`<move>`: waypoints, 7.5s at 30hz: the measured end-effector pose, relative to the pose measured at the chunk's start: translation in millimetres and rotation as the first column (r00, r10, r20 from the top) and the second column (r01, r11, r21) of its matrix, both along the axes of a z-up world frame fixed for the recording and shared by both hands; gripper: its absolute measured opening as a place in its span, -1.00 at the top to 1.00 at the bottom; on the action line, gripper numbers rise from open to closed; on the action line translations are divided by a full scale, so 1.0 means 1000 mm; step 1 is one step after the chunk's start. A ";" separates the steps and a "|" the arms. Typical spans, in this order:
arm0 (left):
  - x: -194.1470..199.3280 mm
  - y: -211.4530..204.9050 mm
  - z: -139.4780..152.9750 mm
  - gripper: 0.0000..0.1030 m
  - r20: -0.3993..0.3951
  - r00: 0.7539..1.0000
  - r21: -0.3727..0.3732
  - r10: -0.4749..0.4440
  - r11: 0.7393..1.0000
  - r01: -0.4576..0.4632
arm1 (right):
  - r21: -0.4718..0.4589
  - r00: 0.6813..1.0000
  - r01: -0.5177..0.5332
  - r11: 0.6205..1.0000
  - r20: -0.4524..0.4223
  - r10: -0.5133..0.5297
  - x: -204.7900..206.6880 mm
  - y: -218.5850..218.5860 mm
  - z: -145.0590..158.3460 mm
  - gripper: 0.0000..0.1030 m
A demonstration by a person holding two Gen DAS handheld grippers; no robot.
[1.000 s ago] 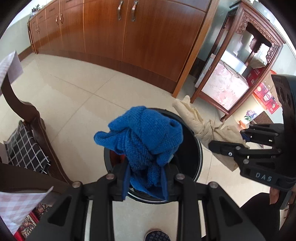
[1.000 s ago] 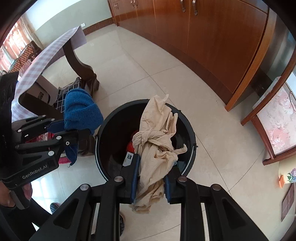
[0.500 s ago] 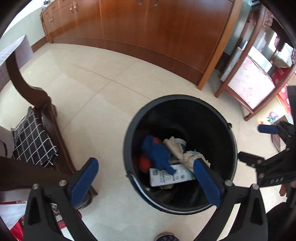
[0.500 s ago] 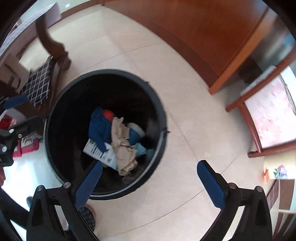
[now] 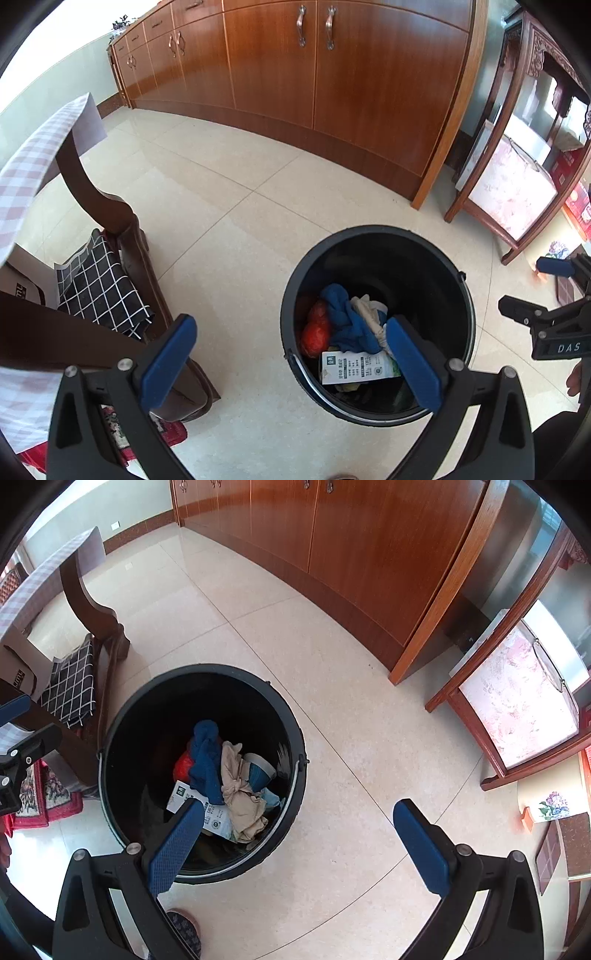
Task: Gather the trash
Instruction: 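Open both grippers to drop the blue and beige cloths into the bin, then move both open grippers back toward the blue bowl and milk carton, then grasp the blue bowl rim with the left gripper while the right grasps the milk carton, then carry the blue bowl and milk carton in both grippers over the black bin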
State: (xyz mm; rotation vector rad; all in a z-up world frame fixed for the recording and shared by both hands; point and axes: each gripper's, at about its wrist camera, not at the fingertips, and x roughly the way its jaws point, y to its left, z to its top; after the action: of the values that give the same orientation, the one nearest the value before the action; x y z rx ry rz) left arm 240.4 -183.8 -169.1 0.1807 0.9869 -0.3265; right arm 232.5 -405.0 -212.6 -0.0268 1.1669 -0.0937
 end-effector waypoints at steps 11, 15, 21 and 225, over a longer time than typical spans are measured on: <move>-0.013 0.007 0.037 -0.99 0.056 0.998 -0.028 -0.006 1.000 0.008 | -0.001 0.998 0.005 1.000 0.069 -0.005 -0.014 0.017 0.036 -1.00; -0.019 0.012 0.049 -0.99 0.076 0.997 -0.046 0.000 0.999 0.003 | -0.005 0.995 0.001 1.000 0.096 0.000 -0.020 0.023 0.051 -1.00; -0.029 0.024 0.073 -0.99 0.117 0.993 -0.073 0.017 0.997 -0.009 | -0.004 0.989 -0.008 1.000 0.149 0.009 -0.029 0.035 0.078 -1.00; -0.010 -0.005 0.054 -0.48 0.056 0.986 -0.083 -0.154 0.984 0.159 | 0.089 0.978 -0.059 0.994 0.206 0.040 -0.036 0.035 0.090 -0.05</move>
State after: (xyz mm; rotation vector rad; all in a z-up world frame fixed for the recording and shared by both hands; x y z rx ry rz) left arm 230.4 -189.0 -115.0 0.1870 0.9095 -0.5060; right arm 197.0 -370.0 -122.6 0.0371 0.9633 0.0036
